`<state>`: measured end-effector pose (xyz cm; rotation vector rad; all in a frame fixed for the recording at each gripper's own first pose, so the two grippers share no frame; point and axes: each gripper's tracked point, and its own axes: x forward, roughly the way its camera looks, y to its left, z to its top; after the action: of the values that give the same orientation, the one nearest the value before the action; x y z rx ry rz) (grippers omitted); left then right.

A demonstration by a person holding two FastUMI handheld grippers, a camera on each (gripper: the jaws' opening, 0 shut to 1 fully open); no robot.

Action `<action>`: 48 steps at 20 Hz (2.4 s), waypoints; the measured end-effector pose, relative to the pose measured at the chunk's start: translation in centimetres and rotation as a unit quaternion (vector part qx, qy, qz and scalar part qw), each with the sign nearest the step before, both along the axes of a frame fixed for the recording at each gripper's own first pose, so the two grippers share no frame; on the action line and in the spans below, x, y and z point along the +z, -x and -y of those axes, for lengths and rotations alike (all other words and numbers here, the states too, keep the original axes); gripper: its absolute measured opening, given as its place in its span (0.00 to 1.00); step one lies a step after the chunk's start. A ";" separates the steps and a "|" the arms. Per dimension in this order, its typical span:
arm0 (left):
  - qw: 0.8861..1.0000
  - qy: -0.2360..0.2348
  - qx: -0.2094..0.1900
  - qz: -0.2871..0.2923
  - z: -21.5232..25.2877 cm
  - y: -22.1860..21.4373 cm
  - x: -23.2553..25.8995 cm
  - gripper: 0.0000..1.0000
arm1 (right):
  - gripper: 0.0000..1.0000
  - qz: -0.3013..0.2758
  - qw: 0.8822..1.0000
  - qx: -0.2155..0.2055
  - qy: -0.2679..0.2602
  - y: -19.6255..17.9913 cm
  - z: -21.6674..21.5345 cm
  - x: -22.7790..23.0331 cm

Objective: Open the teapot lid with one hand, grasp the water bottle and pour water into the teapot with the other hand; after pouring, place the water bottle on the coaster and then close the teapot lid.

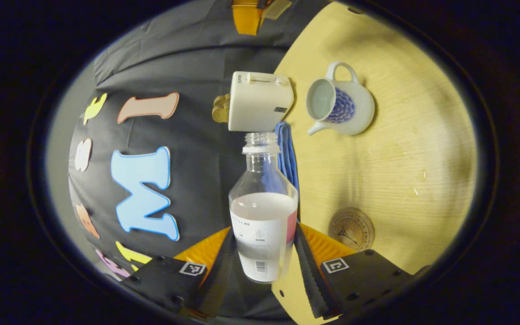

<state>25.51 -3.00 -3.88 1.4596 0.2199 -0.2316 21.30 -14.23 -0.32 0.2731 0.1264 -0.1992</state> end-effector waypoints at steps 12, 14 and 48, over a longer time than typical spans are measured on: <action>0.913 0.393 0.109 -0.001 -2.4 -0.6 -2.4 0.84 | 0.12 -0.018 1.000 0.011 0.019 -0.7 -1.3 -0.9; 0.873 0.471 0.122 -0.010 -2.1 -0.7 -2.9 0.86 | 0.12 -0.019 1.000 0.014 0.020 -0.8 -1.7 -1.0; 0.746 0.654 0.126 -0.015 -2.3 0.5 -2.7 1.00 | 0.12 -0.013 0.994 0.104 0.030 -2.9 -8.0 -2.3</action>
<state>25.03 -0.72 -6.56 0.0028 0.2011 -0.1237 24.20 -6.23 -2.58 0.1962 0.1731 -0.0003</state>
